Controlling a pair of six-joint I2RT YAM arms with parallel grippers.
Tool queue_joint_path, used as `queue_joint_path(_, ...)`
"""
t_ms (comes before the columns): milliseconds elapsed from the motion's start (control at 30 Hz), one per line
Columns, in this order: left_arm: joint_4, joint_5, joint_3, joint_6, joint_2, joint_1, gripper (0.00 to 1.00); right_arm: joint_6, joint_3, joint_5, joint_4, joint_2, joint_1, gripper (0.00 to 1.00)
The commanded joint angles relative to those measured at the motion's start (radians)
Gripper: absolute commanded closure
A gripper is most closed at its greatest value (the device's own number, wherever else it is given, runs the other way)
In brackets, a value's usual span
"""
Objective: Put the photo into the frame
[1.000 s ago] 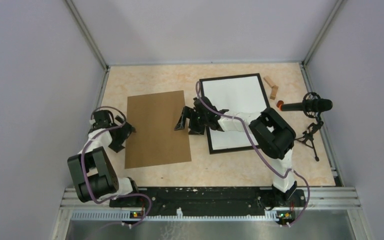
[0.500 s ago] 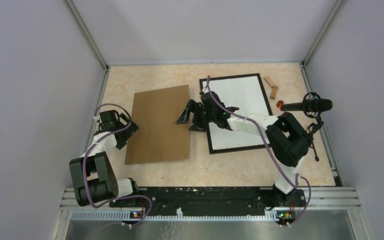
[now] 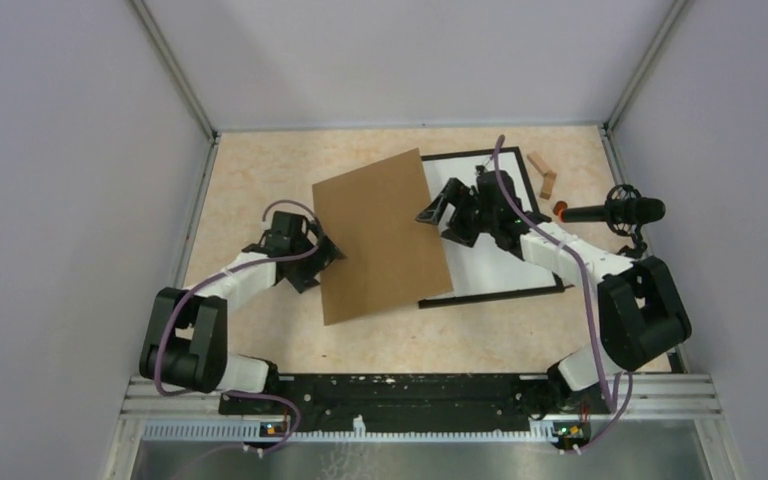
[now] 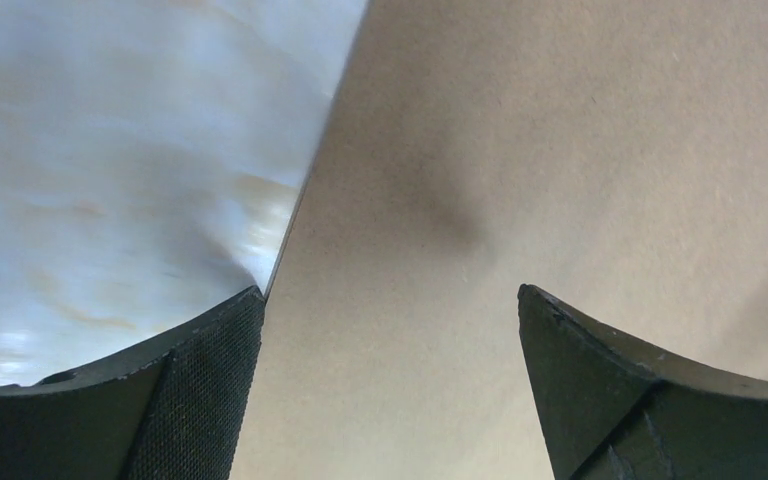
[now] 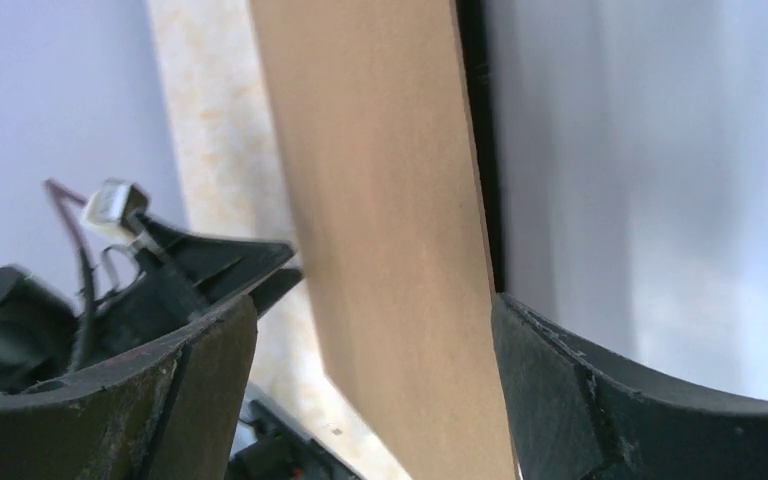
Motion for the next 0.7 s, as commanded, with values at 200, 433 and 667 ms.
queue_joint_path(200, 0.085, 0.252, 0.091, -0.261, 0.211, -0.307, 0.01, -0.285, -0.019, -0.256, -0.243, 0.000, -0.188, 0.15)
queue_joint_path(433, 0.076, 0.203, 0.229, -0.246, 0.279, -0.391, 0.01, -0.374, -0.044, -0.241, -0.284, 0.020, -0.284, 0.15)
queue_joint_path(667, 0.052, 0.180, 0.362, -0.211, 0.306, -0.406, 0.01, -0.404, -0.078, -0.190, -0.289, 0.018, -0.333, 0.15)
